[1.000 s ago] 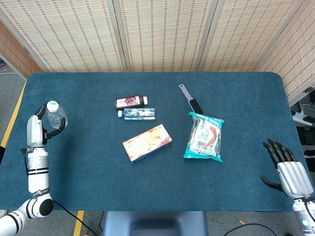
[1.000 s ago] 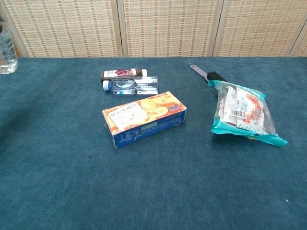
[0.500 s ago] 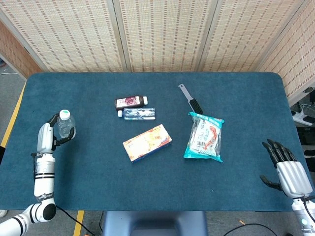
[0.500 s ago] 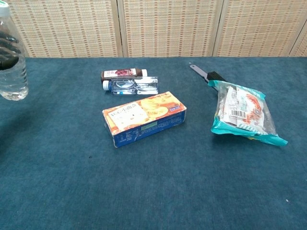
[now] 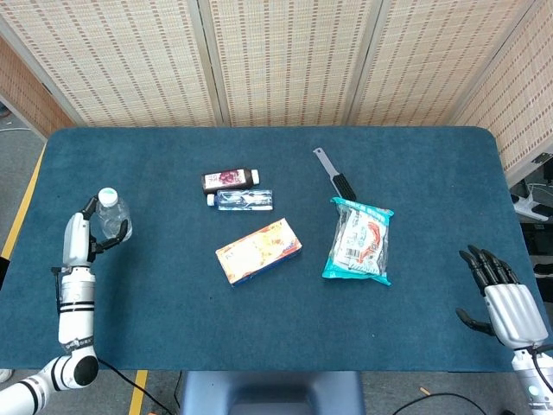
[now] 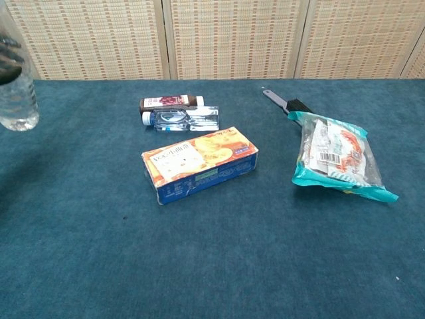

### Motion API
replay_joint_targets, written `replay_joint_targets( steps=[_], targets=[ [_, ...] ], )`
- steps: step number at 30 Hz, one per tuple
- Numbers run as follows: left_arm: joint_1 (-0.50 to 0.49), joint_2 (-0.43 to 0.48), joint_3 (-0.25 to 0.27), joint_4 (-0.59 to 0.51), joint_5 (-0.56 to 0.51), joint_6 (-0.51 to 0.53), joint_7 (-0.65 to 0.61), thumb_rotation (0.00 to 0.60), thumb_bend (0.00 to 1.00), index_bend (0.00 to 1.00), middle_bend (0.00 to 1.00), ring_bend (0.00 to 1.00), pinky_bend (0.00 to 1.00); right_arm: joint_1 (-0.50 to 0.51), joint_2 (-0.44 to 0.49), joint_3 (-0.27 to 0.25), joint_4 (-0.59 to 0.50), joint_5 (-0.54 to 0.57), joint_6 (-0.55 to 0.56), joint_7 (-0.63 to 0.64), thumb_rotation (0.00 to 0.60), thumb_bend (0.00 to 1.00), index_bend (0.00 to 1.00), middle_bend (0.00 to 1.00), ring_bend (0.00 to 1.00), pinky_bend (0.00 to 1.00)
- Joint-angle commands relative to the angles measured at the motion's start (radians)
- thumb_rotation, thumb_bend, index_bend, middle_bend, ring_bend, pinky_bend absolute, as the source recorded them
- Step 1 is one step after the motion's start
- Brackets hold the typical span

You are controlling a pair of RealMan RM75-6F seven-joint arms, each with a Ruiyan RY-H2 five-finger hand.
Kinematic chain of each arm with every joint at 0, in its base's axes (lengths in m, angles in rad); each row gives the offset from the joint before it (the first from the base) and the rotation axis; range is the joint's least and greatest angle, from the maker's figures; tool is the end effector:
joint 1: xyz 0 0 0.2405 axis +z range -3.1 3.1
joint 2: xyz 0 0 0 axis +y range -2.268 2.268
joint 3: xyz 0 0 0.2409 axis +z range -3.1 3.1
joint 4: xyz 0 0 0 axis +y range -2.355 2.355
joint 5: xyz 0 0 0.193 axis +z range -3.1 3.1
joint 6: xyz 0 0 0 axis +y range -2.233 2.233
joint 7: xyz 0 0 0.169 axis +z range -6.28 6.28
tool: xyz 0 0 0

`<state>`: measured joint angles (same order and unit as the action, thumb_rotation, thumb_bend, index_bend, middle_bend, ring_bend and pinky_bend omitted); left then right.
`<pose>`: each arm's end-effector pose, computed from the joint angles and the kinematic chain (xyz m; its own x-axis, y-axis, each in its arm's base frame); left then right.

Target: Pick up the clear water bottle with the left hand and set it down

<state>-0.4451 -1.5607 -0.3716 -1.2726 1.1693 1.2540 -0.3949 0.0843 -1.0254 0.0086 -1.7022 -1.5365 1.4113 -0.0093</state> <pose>-0.2449 0.3565 0.0963 -0.2678 -0.1466 0.9522 0.9632 -0.0189 0.2680 -0.2836 -0.1932 0.1677 0.4126 -0.1163 0.9035 -0.9109 -0.0451 0.4102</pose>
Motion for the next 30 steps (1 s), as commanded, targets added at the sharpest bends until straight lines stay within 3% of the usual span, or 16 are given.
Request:
replay_joint_targets(
  steps=[1,8,13,21,30],
  targets=[
    [0.004,-0.074,0.015,0.082,-0.045,-0.036,-0.037,0.6,0.42,0.37,0.41,0.38,0.3,0.002,-0.002,0.0,0.001,0.003,-0.005,-0.005,0.6,0.14,0.0,0.0,0.0,0.13],
    [-0.005,-0.145,-0.004,0.146,-0.05,-0.022,-0.077,0.6,0.42,0.34,0.38,0.36,0.29,0.005,-0.003,-0.003,0.0,0.004,-0.015,-0.009,0.6,0.14,0.0,0.0,0.0,0.13],
    [-0.004,-0.171,-0.017,0.155,-0.055,-0.009,-0.084,0.6,0.42,0.27,0.33,0.32,0.28,0.004,-0.002,-0.005,0.0,-0.001,-0.011,-0.006,0.6,0.14,0.0,0.0,0.0,0.13],
    [0.004,-0.172,-0.002,0.172,-0.043,-0.033,-0.094,0.6,0.41,0.03,0.08,0.06,0.16,0.006,-0.002,-0.005,0.002,0.0,-0.013,-0.007,0.6,0.14,0.0,0.0,0.0,0.13],
    [0.018,-0.14,0.019,0.144,-0.036,-0.08,-0.1,0.6,0.41,0.0,0.0,0.0,0.15,0.005,-0.004,-0.007,0.001,-0.001,-0.013,-0.011,0.6,0.14,0.0,0.0,0.0,0.13]
  ],
)
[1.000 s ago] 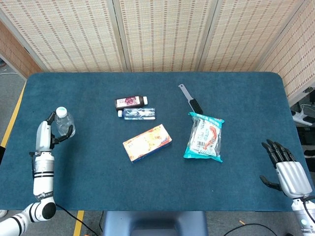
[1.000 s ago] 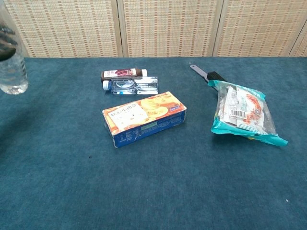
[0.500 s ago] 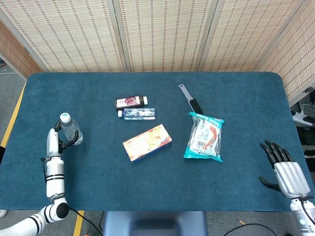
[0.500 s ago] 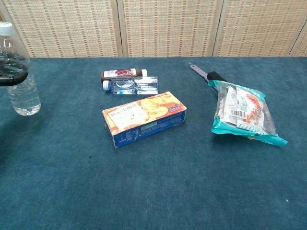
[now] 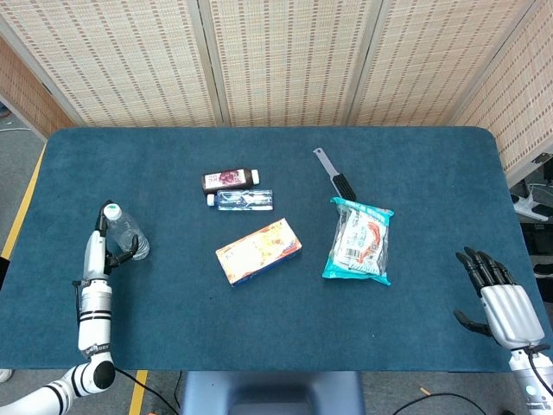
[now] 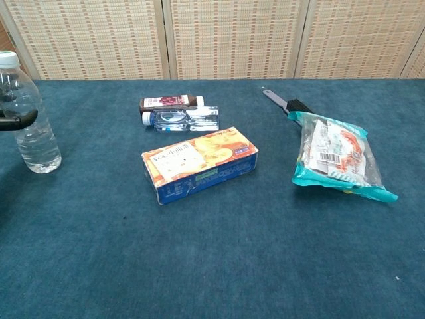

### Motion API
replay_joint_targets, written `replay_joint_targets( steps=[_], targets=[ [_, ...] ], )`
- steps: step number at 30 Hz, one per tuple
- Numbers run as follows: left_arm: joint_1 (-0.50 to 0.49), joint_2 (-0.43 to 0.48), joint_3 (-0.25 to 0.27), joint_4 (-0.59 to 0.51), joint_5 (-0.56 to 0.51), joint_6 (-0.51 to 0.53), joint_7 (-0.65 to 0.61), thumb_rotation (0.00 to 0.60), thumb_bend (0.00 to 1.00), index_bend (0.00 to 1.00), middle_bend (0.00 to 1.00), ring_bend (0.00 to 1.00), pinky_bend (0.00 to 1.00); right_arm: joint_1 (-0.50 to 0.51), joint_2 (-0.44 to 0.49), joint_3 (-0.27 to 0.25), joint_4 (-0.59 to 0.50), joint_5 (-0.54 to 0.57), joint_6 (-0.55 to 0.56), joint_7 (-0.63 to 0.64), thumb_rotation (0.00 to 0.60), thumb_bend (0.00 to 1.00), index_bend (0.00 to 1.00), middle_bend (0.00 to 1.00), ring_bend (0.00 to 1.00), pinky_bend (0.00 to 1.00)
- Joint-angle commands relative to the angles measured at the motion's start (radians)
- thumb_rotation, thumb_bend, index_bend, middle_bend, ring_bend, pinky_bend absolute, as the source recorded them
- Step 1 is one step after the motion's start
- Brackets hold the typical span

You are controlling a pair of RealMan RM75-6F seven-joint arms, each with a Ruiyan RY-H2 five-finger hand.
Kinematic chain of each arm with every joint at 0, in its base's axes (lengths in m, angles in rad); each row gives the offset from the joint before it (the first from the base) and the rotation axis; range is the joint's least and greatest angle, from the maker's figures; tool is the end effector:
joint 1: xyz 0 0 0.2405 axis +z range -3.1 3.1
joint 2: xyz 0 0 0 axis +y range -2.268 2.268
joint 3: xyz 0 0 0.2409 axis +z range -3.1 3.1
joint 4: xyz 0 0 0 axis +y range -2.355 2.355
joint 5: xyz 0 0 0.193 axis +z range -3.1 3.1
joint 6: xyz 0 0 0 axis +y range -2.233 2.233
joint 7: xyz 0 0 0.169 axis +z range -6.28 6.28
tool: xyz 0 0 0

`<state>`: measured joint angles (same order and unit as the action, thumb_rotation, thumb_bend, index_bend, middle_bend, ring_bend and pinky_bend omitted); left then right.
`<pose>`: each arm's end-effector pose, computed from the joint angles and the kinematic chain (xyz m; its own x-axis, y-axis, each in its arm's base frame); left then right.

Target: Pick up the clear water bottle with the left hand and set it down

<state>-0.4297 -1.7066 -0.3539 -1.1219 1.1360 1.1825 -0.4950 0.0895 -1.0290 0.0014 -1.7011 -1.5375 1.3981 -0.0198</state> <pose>-0.2688 0.3469 0.0449 -0.3647 -0.1018 0.9256 0.9224 0.0966 0.3740 -0.2841 -0.1929 0.1636 0.4206 -0.1339 0.8973 -0.9072 -0.0516 0.4176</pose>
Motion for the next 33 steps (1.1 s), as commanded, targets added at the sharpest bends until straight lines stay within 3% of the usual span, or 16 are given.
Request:
replay_joint_targets(
  steps=[1,7,18,33],
  targets=[
    [0.004,0.009,0.002,-0.01,-0.004,-0.013,0.001,0.6,0.41,0.0,0.0,0.0,0.15,0.0,0.0,0.0,0.0,0.001,-0.001,-0.001,0.6,0.14,0.0,0.0,0.0,0.13],
    [0.01,0.036,0.007,-0.031,-0.011,-0.039,0.021,0.6,0.4,0.0,0.0,0.0,0.14,0.001,0.0,-0.001,-0.001,0.003,-0.005,-0.002,0.6,0.14,0.0,0.0,0.0,0.13],
    [0.03,0.179,0.061,-0.148,-0.021,-0.145,0.104,0.6,0.41,0.0,0.0,0.0,0.14,0.002,0.002,0.001,-0.001,0.003,-0.003,0.004,0.6,0.14,0.0,0.0,0.0,0.13],
    [0.028,0.232,0.083,-0.198,-0.026,-0.138,0.224,0.6,0.4,0.0,0.0,0.0,0.13,0.003,0.001,0.001,0.0,0.004,-0.005,0.004,0.6,0.14,0.0,0.0,0.0,0.13]
  ],
)
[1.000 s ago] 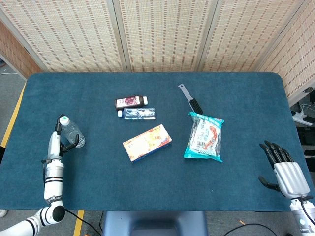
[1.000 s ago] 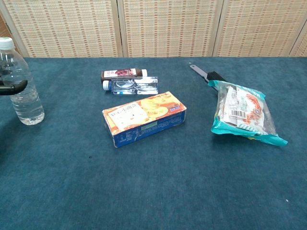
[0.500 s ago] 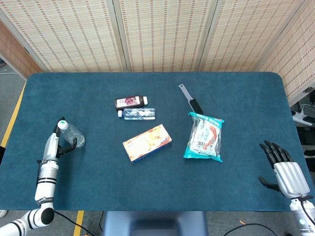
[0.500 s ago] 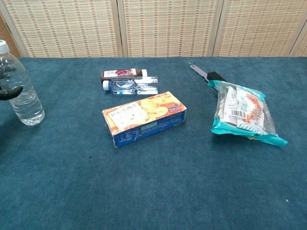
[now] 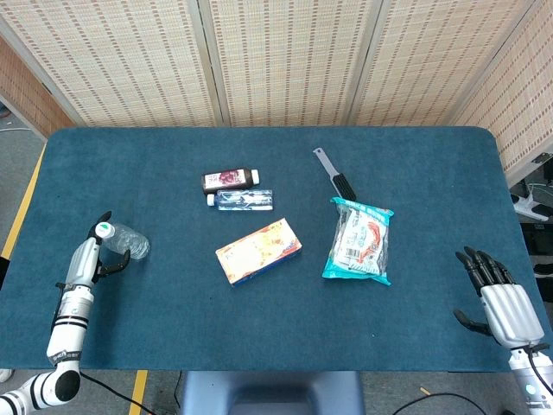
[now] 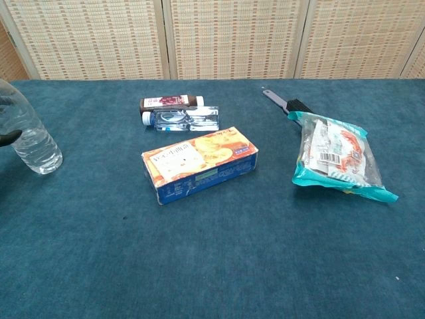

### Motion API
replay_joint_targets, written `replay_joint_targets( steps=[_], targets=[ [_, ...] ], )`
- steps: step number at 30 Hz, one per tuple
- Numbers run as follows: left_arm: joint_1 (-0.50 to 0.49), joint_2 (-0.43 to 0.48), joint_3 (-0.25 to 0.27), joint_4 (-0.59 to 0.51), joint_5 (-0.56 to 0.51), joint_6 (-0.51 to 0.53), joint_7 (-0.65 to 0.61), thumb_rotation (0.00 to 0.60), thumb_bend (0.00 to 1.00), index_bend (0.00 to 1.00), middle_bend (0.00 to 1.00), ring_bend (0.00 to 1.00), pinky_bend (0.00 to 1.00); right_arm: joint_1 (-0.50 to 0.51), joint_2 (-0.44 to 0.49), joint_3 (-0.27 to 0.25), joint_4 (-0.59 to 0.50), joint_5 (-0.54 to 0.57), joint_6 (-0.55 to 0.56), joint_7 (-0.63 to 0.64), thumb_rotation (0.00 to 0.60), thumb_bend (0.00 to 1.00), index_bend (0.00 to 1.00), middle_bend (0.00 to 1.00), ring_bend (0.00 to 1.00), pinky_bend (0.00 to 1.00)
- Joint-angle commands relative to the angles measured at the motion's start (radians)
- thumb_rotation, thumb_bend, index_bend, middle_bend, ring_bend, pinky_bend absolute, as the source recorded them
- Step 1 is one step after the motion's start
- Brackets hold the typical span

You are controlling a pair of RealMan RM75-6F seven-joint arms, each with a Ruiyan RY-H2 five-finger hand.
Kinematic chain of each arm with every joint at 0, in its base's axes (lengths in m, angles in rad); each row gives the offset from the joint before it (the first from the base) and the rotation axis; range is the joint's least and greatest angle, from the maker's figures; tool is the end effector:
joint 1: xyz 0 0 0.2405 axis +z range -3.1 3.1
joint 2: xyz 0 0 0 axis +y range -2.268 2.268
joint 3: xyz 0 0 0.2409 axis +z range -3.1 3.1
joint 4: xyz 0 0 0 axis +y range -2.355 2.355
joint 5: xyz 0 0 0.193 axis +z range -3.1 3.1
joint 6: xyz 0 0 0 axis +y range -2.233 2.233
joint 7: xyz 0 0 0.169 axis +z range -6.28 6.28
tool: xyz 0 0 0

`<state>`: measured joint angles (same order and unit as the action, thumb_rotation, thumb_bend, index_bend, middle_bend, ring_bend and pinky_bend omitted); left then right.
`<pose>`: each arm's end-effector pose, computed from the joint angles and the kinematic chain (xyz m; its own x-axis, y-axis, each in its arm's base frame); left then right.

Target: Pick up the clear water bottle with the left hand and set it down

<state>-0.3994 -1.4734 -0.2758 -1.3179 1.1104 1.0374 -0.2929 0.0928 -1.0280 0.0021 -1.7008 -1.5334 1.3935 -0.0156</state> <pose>-0.2853 0.3316 0.0690 -0.1279 0.1044 0.9863 0.9817 0.1547 0.1109 -0.2844 -0.1939 0.1636 0.4177 -0.1366 0.8982 -0.9085 -0.0500 0.4149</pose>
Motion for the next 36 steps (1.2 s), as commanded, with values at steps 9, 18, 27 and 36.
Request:
replay_joint_targets(
  steps=[9,18,27,36],
  targets=[
    [-0.025,-0.031,0.023,0.017,0.01,0.047,0.166,0.6,0.4,0.0,0.0,0.0,0.13,0.0,0.001,0.0,0.0,-0.001,0.0,0.003,0.6,0.14,0.0,0.0,0.0,0.13],
    [-0.039,-0.032,0.029,-0.003,0.002,0.053,0.246,0.6,0.39,0.0,0.0,0.0,0.13,0.001,0.004,-0.001,0.002,-0.005,0.002,0.012,0.6,0.14,0.0,0.0,0.0,0.13],
    [-0.044,-0.059,0.004,0.027,-0.041,0.073,0.273,0.6,0.39,0.0,0.0,0.0,0.14,0.002,0.003,-0.001,0.001,-0.002,-0.003,0.008,0.6,0.14,0.0,0.0,0.0,0.13],
    [-0.057,-0.076,-0.052,0.024,-0.113,0.08,0.286,0.6,0.39,0.0,0.0,0.0,0.15,0.003,0.002,-0.004,0.0,-0.002,-0.006,0.002,0.6,0.14,0.0,0.0,0.0,0.13]
  ],
)
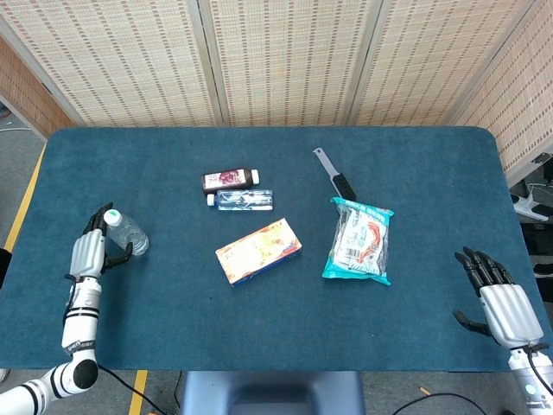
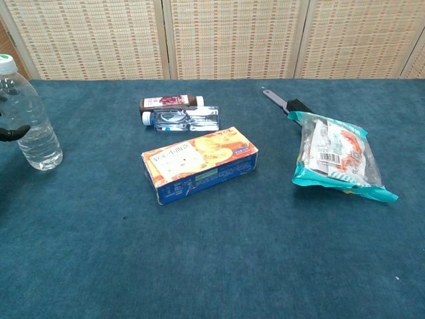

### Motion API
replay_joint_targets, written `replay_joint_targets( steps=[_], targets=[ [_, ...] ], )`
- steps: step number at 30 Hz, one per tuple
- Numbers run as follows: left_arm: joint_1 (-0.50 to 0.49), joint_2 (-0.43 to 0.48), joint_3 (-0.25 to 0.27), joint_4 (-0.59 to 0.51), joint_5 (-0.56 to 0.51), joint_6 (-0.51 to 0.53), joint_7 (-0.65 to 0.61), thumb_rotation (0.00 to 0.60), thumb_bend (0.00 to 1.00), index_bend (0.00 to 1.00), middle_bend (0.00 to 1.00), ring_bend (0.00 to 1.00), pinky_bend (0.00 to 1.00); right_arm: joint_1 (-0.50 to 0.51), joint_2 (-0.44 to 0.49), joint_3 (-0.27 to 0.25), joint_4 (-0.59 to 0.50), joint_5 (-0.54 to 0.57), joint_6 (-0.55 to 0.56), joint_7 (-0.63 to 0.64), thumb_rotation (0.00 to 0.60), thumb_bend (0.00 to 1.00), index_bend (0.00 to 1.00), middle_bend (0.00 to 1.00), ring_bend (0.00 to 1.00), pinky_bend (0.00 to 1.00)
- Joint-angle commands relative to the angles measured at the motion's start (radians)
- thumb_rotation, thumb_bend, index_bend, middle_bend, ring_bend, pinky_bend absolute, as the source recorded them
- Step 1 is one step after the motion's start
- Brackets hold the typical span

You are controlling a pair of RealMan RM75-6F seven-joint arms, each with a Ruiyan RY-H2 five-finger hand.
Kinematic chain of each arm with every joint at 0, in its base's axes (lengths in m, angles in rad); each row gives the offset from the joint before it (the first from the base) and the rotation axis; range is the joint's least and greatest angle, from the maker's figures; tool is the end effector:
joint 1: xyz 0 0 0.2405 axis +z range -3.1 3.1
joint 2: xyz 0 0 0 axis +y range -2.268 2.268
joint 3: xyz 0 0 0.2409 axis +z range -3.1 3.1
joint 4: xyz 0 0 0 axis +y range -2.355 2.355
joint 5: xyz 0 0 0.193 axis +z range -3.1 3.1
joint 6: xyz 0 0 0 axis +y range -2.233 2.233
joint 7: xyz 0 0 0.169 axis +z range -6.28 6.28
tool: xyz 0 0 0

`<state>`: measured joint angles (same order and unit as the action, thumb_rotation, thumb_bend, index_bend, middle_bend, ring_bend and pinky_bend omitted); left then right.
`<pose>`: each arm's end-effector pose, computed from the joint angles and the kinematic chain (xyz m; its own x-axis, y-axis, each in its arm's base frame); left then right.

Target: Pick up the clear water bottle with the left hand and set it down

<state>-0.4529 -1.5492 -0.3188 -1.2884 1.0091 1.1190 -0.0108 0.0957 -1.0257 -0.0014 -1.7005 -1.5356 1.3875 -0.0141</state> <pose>-0.2713 0.3494 0.0675 0.0595 0.0305 0.9978 0.9840 0.1665 -0.0638 -0.2846 -0.1938 0.1628 0.4194 -0.1446 0.8962 -0.9077 -0.0542 0.4160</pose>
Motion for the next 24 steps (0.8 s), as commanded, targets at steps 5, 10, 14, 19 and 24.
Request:
replay_joint_targets(
  steps=[5,10,14,19,24],
  targets=[
    [-0.002,0.027,-0.02,-0.045,-0.036,-0.026,-0.005,0.6,0.4,0.0,0.0,0.0,0.15,-0.001,0.002,-0.001,-0.001,-0.001,0.001,0.003,0.6,0.14,0.0,0.0,0.0,0.13],
    [0.003,0.053,-0.028,-0.075,-0.063,-0.056,-0.031,0.6,0.38,0.0,0.0,0.0,0.14,-0.001,0.005,-0.002,-0.003,-0.002,0.001,0.008,0.6,0.14,0.0,0.0,0.0,0.13],
    [0.007,0.073,-0.036,-0.1,-0.084,-0.078,-0.058,0.6,0.37,0.0,0.0,0.0,0.14,0.0,0.006,-0.002,-0.003,-0.002,0.0,0.01,0.6,0.14,0.0,0.0,0.0,0.13],
    [0.013,0.09,-0.035,-0.113,-0.085,-0.081,-0.074,0.6,0.35,0.0,0.0,0.0,0.14,0.0,0.007,-0.002,-0.004,0.0,-0.003,0.008,0.6,0.14,0.0,0.0,0.0,0.13],
    [0.027,0.117,-0.025,-0.132,-0.079,-0.088,-0.096,0.6,0.34,0.0,0.0,0.0,0.14,0.001,0.01,-0.003,-0.007,0.002,-0.006,0.013,0.6,0.14,0.0,0.0,0.0,0.13]
  ],
)
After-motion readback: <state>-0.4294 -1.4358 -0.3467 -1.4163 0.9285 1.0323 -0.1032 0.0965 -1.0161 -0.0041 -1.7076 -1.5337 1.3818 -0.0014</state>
